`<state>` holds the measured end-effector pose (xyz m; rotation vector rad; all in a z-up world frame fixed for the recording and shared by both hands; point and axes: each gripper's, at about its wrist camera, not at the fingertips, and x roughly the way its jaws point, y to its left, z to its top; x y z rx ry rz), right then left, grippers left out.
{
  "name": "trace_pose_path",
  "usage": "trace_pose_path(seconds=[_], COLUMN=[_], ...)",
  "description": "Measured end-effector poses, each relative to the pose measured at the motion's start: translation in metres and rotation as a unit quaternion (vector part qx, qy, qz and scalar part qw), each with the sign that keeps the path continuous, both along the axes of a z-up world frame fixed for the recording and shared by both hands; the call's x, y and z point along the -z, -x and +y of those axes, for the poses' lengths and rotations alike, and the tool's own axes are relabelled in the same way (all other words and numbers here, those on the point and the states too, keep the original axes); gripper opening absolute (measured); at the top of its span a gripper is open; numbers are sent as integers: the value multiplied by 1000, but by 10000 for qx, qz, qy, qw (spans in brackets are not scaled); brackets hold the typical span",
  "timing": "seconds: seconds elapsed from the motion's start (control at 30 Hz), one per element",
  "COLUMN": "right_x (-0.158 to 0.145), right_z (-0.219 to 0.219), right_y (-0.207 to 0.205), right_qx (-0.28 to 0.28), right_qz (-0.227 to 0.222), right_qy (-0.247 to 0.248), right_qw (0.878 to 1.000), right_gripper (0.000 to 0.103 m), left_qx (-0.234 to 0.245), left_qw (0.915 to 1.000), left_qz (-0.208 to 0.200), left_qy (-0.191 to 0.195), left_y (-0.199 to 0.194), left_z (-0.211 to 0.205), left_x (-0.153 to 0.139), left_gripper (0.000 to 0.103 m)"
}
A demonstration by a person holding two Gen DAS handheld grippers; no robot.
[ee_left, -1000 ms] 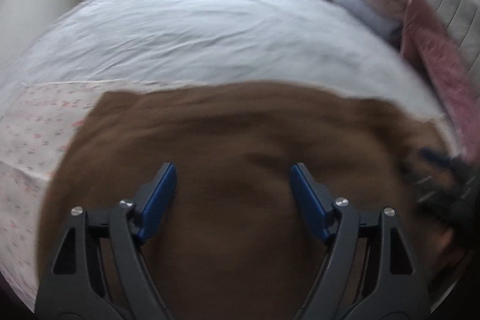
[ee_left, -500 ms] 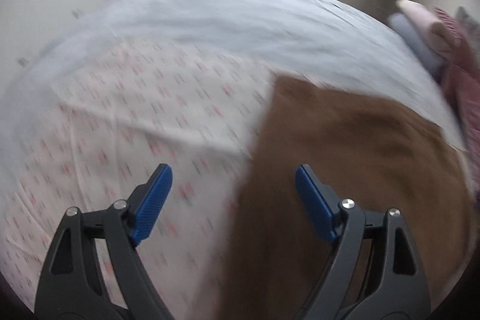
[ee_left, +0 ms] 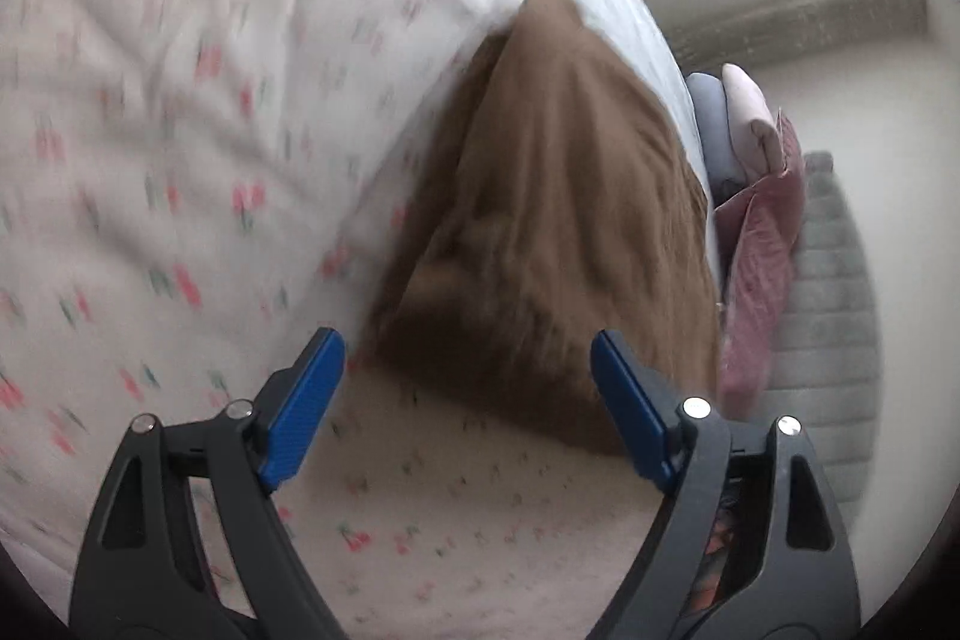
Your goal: Fold large clothes
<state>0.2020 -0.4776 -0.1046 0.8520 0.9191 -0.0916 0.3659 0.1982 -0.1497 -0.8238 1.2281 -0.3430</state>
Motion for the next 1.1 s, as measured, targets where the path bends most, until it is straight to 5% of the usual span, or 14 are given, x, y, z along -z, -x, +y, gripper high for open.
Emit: trace_pose_path(seconds=[0.27,0.33,0.37,0.43,0.5,0.63,0.77,1.1], right_x=[40,45,48,50,26,-24,-52,-58], right_z=[10,1,-2,-3,2,6,2,6], right_y=[-30,-31,-31,-25,-19,5,54,208], right_qx=[701,1372,1516,1918,1898,1631,1448,1147], right_qz=[-97,-266,-285,-333,-560,-935,-978,-517], right_qy=[-770,-830,-975,-1510,-1309,-1113,-1030,-1186], right_qw=[9945,9867,9832,9692,9714,9758,9792,9849], right_gripper=[88,69,44,33,26,22,22,23], left_qx=[-962,-1394,-1517,-1692,-1670,-1475,-1147,-748], left_qw=[9940,9891,9873,9848,9830,9805,9802,9915], left_qz=[-220,-289,-232,-277,-755,-1257,-1483,-887], left_qy=[475,382,421,282,-122,-332,-637,-585], left_y=[-13,-15,-15,-8,3,34,82,226], left_z=[-27,-26,-26,-32,-43,-54,-49,-5], left_x=[26,28,29,17,-22,-79,-106,-86], left_gripper=[78,52,43,32,27,25,25,25])
